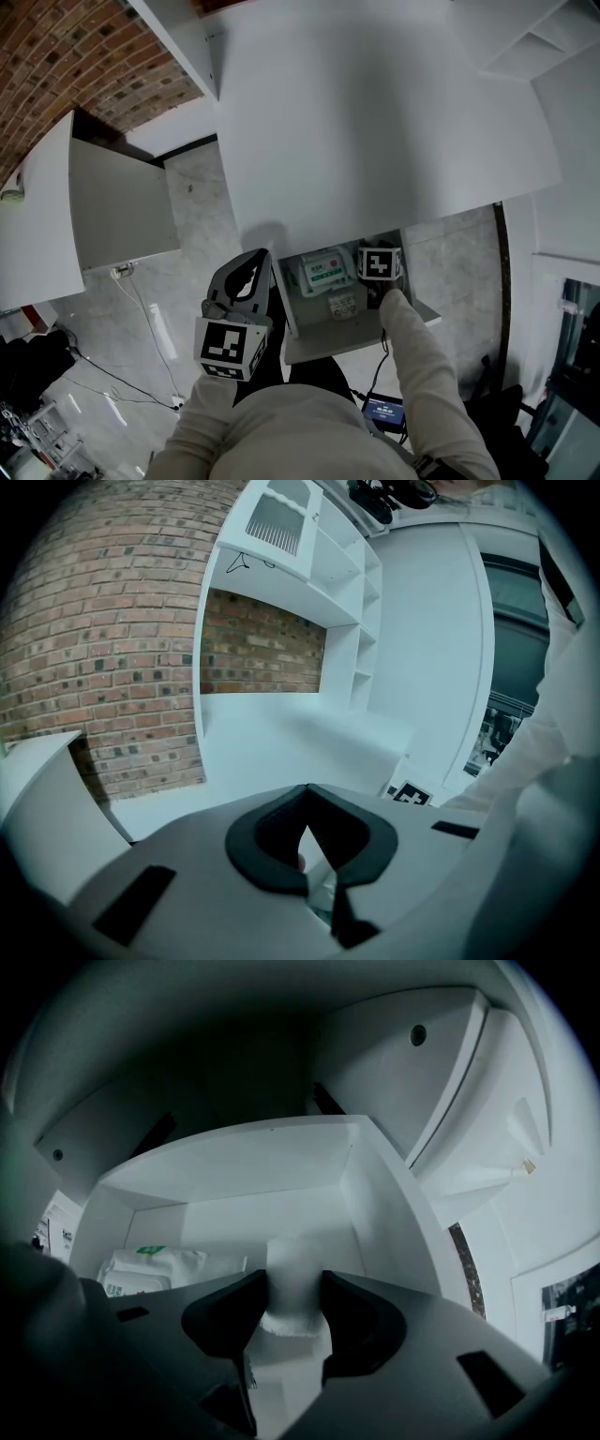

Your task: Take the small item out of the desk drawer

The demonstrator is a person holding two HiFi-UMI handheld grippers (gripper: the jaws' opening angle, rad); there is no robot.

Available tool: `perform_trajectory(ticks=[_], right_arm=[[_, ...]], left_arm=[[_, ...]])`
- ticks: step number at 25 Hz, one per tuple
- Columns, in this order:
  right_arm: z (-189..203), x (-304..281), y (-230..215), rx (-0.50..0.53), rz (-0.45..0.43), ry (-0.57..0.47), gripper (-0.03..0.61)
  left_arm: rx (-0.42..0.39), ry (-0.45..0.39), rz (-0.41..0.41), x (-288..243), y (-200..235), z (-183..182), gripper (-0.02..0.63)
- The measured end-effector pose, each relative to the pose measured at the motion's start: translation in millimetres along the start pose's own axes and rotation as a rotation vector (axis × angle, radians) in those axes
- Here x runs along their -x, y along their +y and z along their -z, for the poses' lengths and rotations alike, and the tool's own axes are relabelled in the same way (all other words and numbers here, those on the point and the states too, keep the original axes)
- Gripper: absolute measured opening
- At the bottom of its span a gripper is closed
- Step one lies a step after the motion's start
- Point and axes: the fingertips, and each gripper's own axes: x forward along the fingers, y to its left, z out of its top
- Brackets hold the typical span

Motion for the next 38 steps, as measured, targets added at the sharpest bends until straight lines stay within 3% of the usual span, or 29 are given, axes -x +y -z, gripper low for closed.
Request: perform_trajectory(ticks=[7, 11, 23, 38], right_arm=[[-15, 0, 12, 0.054, -0.036, -0.079, 0.193], [-6, 6, 11, 0.039, -0.032, -0.071, 0.192], [-27, 72, 42, 0.045, -0.134, -0.273, 0.19], [-42, 193, 44, -0.091, -0.132, -0.564, 0.19]], left_arm=[[-0.002, -0.004, -0.001, 0, 3, -1, 0.017], [-0.006, -0.007, 0.003, 1, 3, -1, 0.017], [-0.028, -0.044, 0.072, 4, -11, -11, 0.017], [-0.084, -0.084, 0.184, 11, -31, -25, 0.017]])
